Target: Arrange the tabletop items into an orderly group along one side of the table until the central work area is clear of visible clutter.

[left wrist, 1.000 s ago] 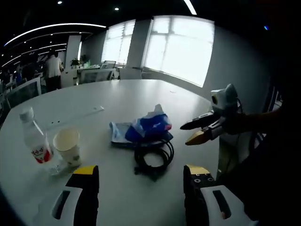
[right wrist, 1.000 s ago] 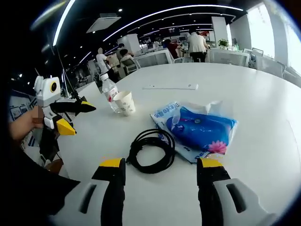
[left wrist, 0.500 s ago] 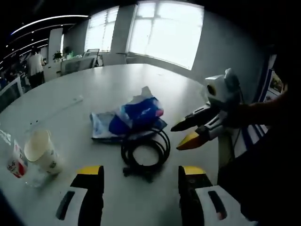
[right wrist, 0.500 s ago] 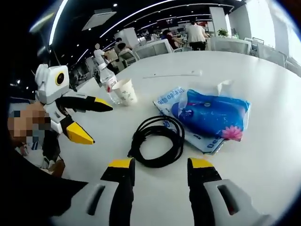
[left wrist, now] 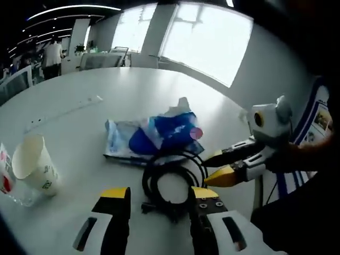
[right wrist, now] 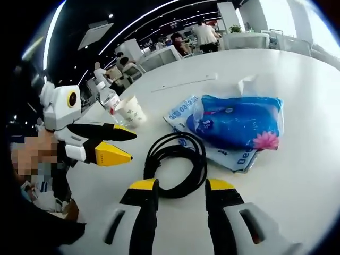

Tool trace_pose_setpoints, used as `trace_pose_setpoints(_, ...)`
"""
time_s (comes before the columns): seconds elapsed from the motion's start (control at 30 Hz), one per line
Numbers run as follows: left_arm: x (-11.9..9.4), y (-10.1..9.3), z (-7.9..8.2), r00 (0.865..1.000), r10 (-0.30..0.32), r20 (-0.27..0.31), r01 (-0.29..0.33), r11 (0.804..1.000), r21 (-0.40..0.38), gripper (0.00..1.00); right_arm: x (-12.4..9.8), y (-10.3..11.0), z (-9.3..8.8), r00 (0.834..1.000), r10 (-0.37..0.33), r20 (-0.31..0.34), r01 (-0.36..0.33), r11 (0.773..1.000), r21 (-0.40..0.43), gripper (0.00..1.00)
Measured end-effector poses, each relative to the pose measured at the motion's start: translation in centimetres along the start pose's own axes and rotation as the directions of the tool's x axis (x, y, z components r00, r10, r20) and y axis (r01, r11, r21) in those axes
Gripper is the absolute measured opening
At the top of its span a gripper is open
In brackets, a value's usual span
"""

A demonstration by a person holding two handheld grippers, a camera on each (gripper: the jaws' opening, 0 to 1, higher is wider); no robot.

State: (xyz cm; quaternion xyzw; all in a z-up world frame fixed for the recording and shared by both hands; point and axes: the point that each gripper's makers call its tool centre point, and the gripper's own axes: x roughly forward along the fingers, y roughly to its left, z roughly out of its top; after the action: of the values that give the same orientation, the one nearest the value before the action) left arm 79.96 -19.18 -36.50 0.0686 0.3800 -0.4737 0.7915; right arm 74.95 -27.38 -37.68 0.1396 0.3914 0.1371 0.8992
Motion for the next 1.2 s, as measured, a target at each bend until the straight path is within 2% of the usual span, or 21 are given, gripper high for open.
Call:
trace_pose_setpoints(0.1, 0.4, -1.1, 0.2, 0.999, -0.048, -0.009, 0.048, 0.999, 0.021, 0.42, 0.5, 0.2, -0.1, 1.0, 0.01, 0.001, -0.01, 1.0, 0.026, 0.29)
trace_pose_setpoints(0.2, 0.9, -1.5, -0.2, 0.998, -0.055, -0.034, 0.056, 0.997, 0.046, 0.42, 0.9, 0.4, -0.3, 1.0, 0.013, -0.012, -0.013, 1.0, 0.018, 0.26)
trace_pose_setpoints(0.4, 1.8, -0.9, -1.4, 0.996, -0.044, -0.076, 0.048, 0.997, 0.055, 0.39, 1.5, 0.5, -1.3, 0.999, 0.02, -0.033, -0.019, 1.0, 0.021, 0.18)
trace_pose_setpoints(0.47, 1.6, -1.7, -1.8, 0.994, -0.057, -0.095, 0.062, 0.997, 0.05, 0.36, 1.3, 0.7, -1.2, 0.999, 0.025, -0.037, -0.024, 1.0, 0.02, 0.18)
trace_pose_setpoints(0.57, 1.1, -1.3, -1.9, 0.995, -0.02, -0.094, 0.029, 0.996, 0.088, 0.27, 1.2, 0.8, -1.4, 0.999, 0.025, -0.039, -0.024, 0.999, 0.021, 0.17)
trace_pose_setpoints(0.67, 0.8, -0.1, -1.8, 0.995, -0.002, -0.096, 0.009, 0.997, 0.079, 0.14, 1.1, 0.6, -1.4, 0.999, 0.028, -0.034, -0.026, 0.998, 0.049, 0.13)
trace_pose_setpoints(0.73, 0.6, -0.1, -2.1, 0.995, -0.011, -0.102, 0.018, 0.997, 0.068, 0.08, 0.8, 0.5, -1.2, 0.999, 0.032, -0.018, -0.031, 0.997, 0.065, 0.11)
trace_pose_setpoints(0.8, 0.2, -0.5, -2.1, 0.995, -0.033, -0.099, 0.039, 0.998, 0.053, 0.06, 0.6, 0.6, -0.9, 0.999, 0.045, -0.002, -0.045, 0.997, 0.068, 0.09)
trace_pose_setpoints(1.03, -1.0, -1.5, -2.1, 0.996, -0.036, -0.084, 0.039, 0.998, 0.039, 0.04, 0.3, 1.4, -0.3, 0.998, 0.058, 0.018, -0.059, 0.996, 0.066, 0.05)
trace_pose_setpoints(1.2, -1.6, -1.5, -2.1, 0.997, -0.046, -0.059, 0.044, 0.999, -0.03, 0.03, -0.4, 2.1, 0.3, 0.996, 0.077, 0.04, -0.08, 0.993, 0.081, 0.03)
